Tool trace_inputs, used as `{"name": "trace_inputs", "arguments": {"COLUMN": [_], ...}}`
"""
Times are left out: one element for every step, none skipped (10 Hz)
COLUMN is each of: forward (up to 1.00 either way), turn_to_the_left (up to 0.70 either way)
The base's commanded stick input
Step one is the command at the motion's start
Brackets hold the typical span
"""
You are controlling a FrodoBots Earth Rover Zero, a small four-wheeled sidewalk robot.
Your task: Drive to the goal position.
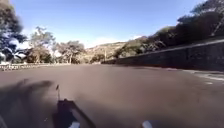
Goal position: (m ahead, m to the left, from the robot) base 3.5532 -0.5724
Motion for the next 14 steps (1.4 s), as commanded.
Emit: {"name": "trace_inputs", "arguments": {"forward": [0.7,0.7,0.7,0.7,0.7,0.7,0.7,0.7,0.7,0.7,0.7,0.7,0.7,0.7], "turn_to_the_left": [0.0,0.0,0.0,0.0,0.0,0.0,0.0,0.0,0.0,0.0,0.0,0.0,0.0,0.0]}}
